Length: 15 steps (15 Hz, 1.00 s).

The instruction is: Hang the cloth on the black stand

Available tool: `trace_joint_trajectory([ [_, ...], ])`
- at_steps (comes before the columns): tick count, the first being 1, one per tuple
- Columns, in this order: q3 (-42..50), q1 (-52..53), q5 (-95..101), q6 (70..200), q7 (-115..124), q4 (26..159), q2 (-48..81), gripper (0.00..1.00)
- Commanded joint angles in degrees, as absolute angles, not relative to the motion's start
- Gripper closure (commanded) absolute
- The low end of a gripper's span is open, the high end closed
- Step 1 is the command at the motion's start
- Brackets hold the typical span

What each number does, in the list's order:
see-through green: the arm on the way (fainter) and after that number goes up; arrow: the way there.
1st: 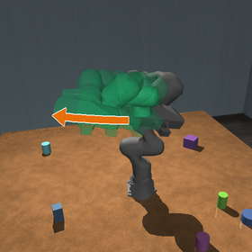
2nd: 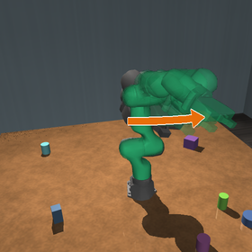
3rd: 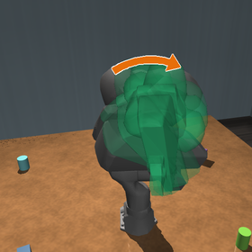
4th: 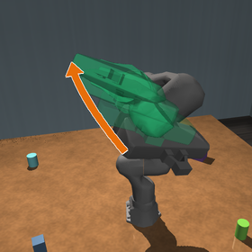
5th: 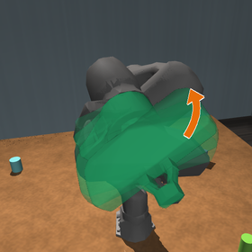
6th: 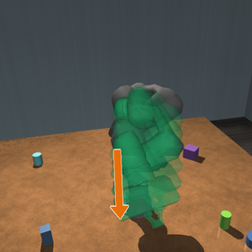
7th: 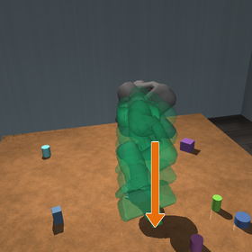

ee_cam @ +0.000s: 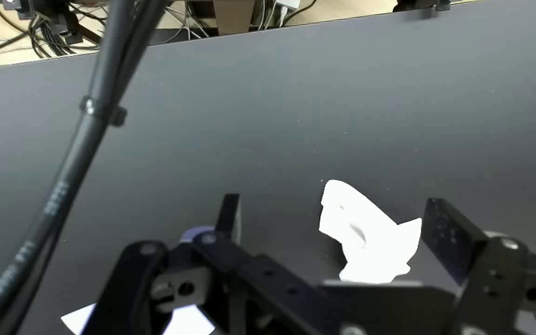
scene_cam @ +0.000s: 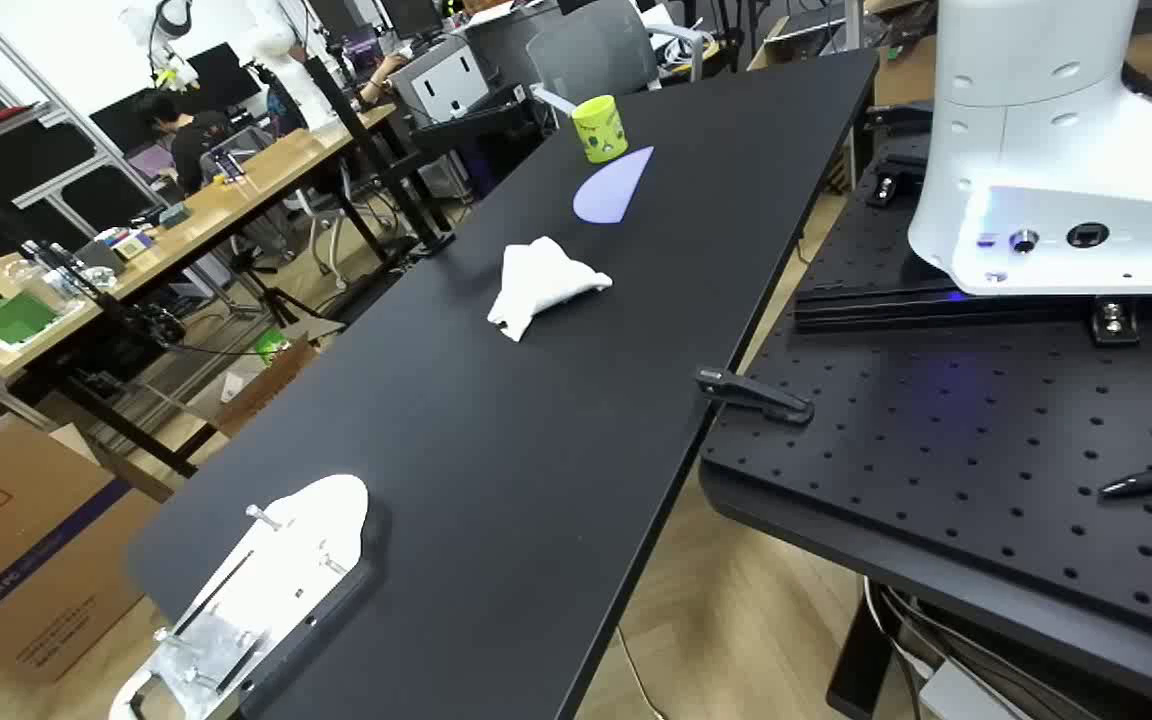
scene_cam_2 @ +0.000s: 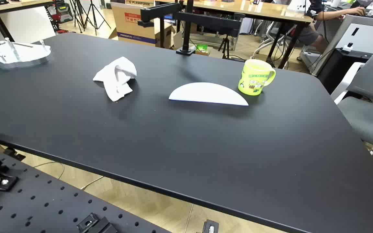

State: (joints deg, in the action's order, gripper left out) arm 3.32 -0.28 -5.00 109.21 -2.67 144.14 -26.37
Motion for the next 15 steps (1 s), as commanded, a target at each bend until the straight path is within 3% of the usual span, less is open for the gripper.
trace_joint_trajectory([
  [1, 3.0, -0.6, -5.1, 109.1, -2.8, 144.1, -26.3, 0.0],
  [10, 3.0, -0.6, -5.1, 109.1, -2.8, 144.1, -26.3, 0.0],
  [15, -2.2, 0.0, -1.7, 125.2, 3.7, 147.3, -23.5, 0.0],
])
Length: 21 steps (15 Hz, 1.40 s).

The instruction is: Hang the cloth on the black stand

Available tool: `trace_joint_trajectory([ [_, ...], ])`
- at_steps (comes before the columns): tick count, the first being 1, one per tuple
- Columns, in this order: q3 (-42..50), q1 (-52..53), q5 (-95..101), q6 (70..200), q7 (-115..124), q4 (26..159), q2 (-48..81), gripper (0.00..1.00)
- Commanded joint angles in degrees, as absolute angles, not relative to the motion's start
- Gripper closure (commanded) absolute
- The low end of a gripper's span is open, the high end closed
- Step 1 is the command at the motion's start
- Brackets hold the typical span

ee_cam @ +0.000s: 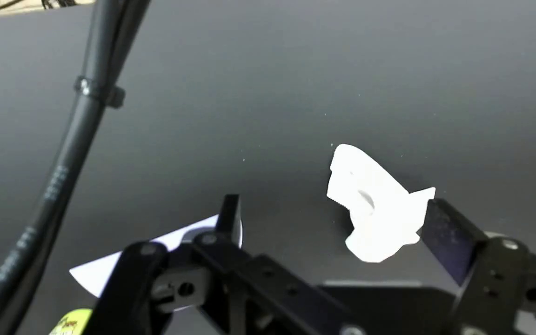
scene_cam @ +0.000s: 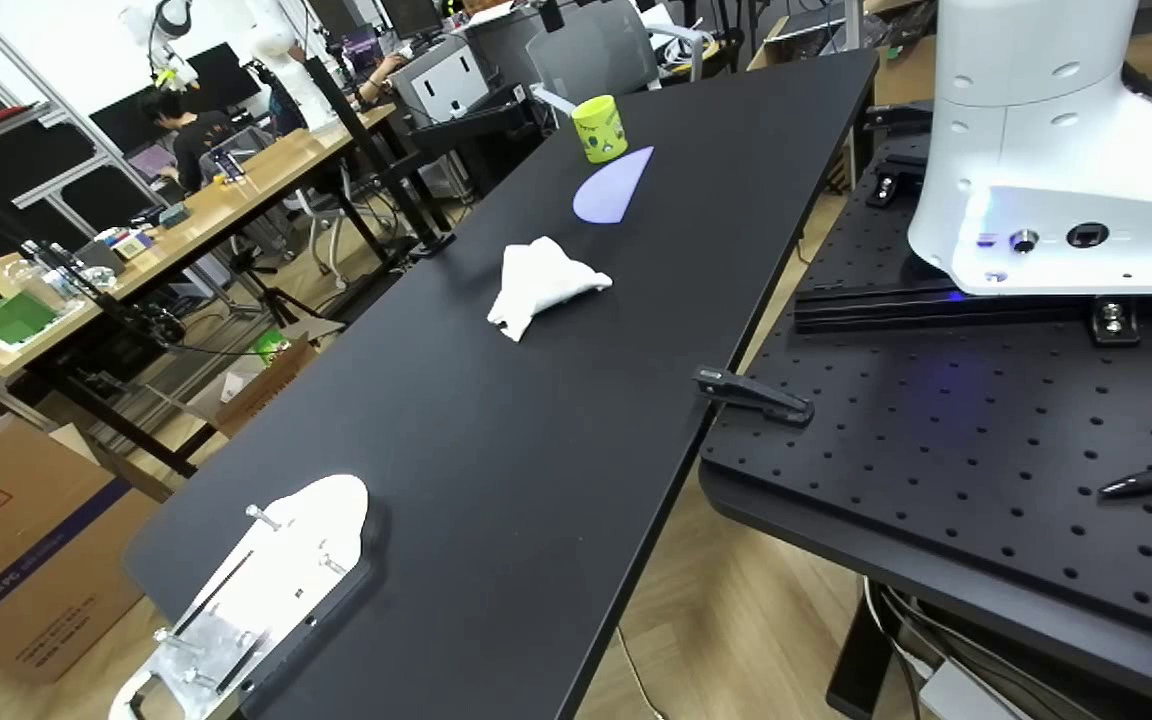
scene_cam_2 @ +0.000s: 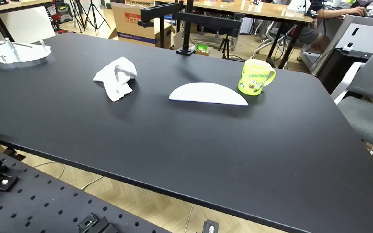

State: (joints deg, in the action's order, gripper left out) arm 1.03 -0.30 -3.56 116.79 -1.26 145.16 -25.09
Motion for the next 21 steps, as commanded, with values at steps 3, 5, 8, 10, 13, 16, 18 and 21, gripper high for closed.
trace_joint_trajectory([
  [3, -6.0, 1.9, -2.9, 135.3, 7.5, 150.1, -20.2, 0.0],
  [5, -8.3, 3.1, -2.8, 140.6, 9.9, 151.1, -17.4, 0.0],
  [8, -11.5, 3.1, 0.3, 147.7, 15.5, 151.4, -11.6, 0.0],
  [10, -12.5, 2.8, 3.4, 150.9, 18.5, 151.1, -7.8, 0.0],
  [13, -11.0, 4.2, 3.6, 150.7, 16.5, 151.6, -7.4, 0.0],
  [16, -10.7, 4.2, 4.5, 151.1, 16.8, 151.2, -4.4, 0.0],
  [18, -10.6, 3.6, 7.1, 151.8, 19.6, 151.0, -3.7, 0.0],
  [21, -9.8, 3.3, 8.7, 155.0, 21.0, 150.7, -0.7, 0.0],
])
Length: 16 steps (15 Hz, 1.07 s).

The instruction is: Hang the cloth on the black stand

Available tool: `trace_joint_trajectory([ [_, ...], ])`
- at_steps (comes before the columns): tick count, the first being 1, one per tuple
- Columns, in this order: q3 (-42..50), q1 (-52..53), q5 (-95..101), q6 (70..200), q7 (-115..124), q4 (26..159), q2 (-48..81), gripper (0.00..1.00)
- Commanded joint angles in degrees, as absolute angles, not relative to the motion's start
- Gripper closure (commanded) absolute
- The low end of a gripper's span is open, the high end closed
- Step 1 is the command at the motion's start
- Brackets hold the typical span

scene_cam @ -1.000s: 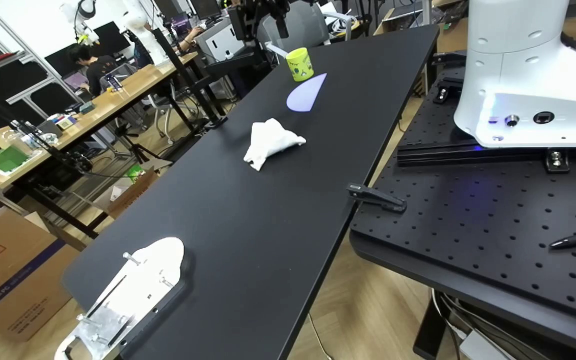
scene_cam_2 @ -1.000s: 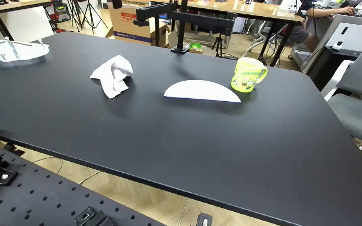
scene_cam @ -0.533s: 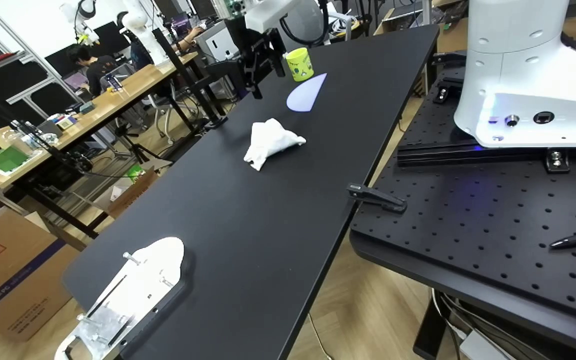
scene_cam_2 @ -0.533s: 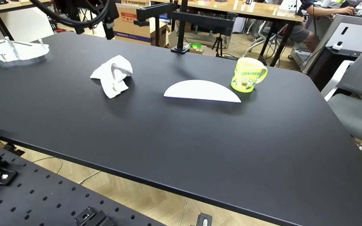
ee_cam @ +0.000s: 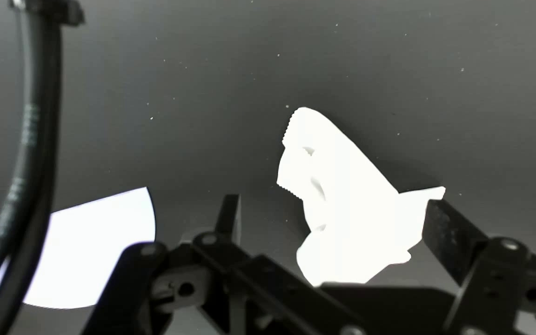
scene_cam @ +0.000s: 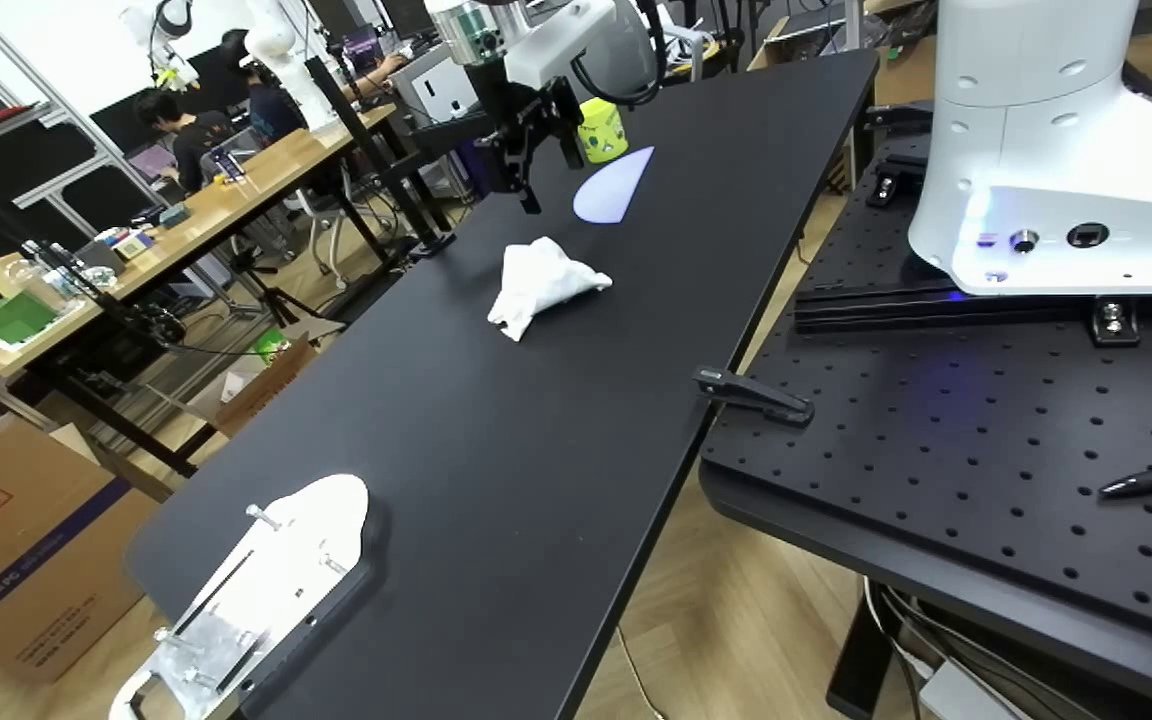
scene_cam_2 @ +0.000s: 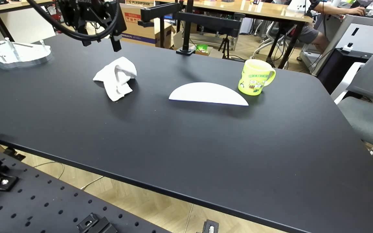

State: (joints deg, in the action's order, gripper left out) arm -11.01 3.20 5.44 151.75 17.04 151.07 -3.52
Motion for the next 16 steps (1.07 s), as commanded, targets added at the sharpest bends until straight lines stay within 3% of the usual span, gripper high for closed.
trace_joint_trajectory([
  [1, -9.4, 2.9, 12.5, 157.3, 23.7, 150.6, 0.8, 0.0],
  [11, -5.8, 5.9, 30.8, 164.1, 37.7, 143.5, 14.9, 0.0],
  [13, -5.5, 6.7, 31.1, 164.6, 38.0, 141.9, 16.7, 0.26],
  [16, -4.8, 7.7, 30.9, 165.8, 37.8, 140.5, 18.6, 0.47],
])
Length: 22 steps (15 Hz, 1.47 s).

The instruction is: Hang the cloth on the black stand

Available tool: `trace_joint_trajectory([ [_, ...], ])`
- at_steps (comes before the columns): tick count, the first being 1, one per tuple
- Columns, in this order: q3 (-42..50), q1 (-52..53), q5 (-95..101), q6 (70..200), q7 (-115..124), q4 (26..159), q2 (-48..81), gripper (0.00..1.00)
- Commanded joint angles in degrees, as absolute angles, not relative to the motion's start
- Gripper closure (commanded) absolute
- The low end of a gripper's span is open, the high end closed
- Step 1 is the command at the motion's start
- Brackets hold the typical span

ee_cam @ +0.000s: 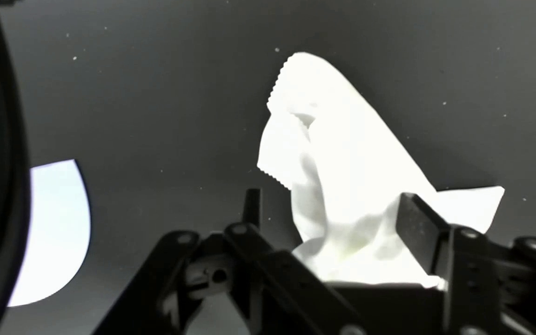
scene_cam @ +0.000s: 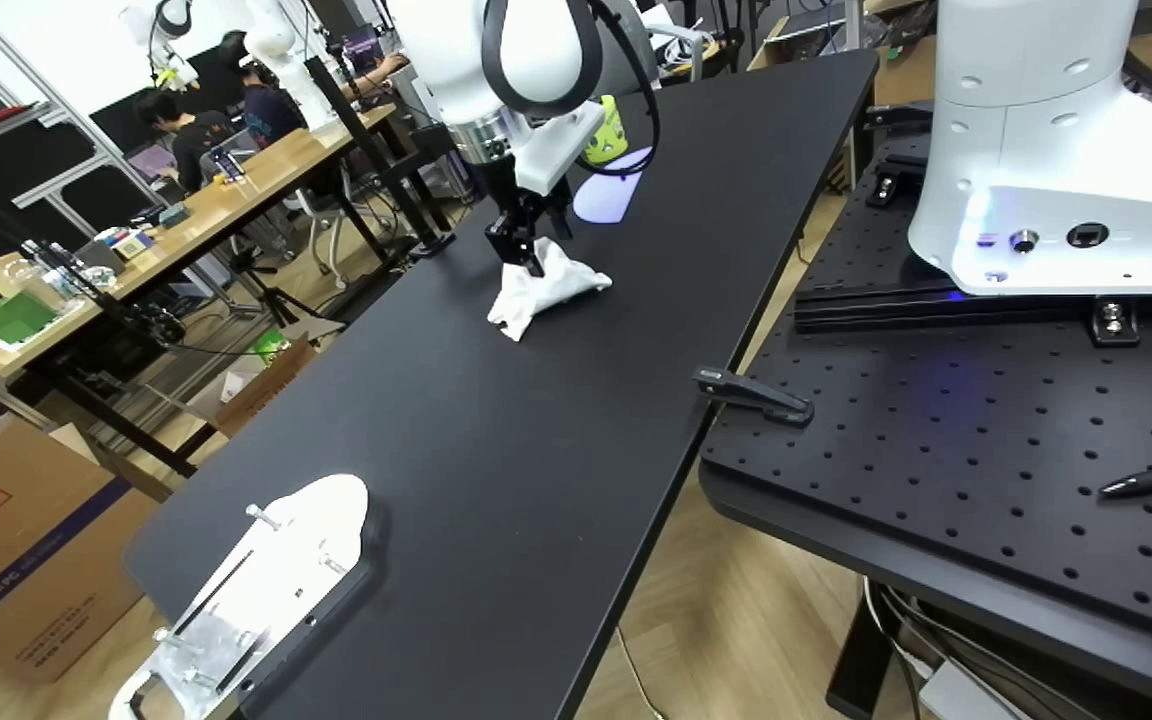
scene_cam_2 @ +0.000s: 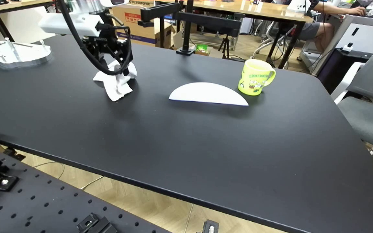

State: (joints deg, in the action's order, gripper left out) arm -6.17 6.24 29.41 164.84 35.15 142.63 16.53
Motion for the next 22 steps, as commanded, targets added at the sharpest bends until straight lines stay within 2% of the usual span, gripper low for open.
trace_joint_trajectory([
  [1, -4.7, 7.8, 30.7, 166.1, 37.7, 140.2, 19.0, 0.54],
  [7, -6.1, 6.6, 27.7, 166.7, 35.6, 140.8, 18.8, 0.96],
  [8, -6.3, 6.7, 27.2, 165.8, 35.7, 141.1, 18.3, 0.98],
  [12, -10.3, 4.4, 20.8, 161.5, 32.2, 141.7, 16.0, 0.99],
  [14, -9.5, 6.8, 9.7, 157.1, 24.4, 141.5, 13.7, 0.99],
  [17, -11.3, 5.3, -2.8, 144.0, 13.8, 138.1, 9.9, 0.99],
  [22, -7.7, 6.0, -1.6, 126.8, 10.2, 132.0, 2.1, 0.99],
])
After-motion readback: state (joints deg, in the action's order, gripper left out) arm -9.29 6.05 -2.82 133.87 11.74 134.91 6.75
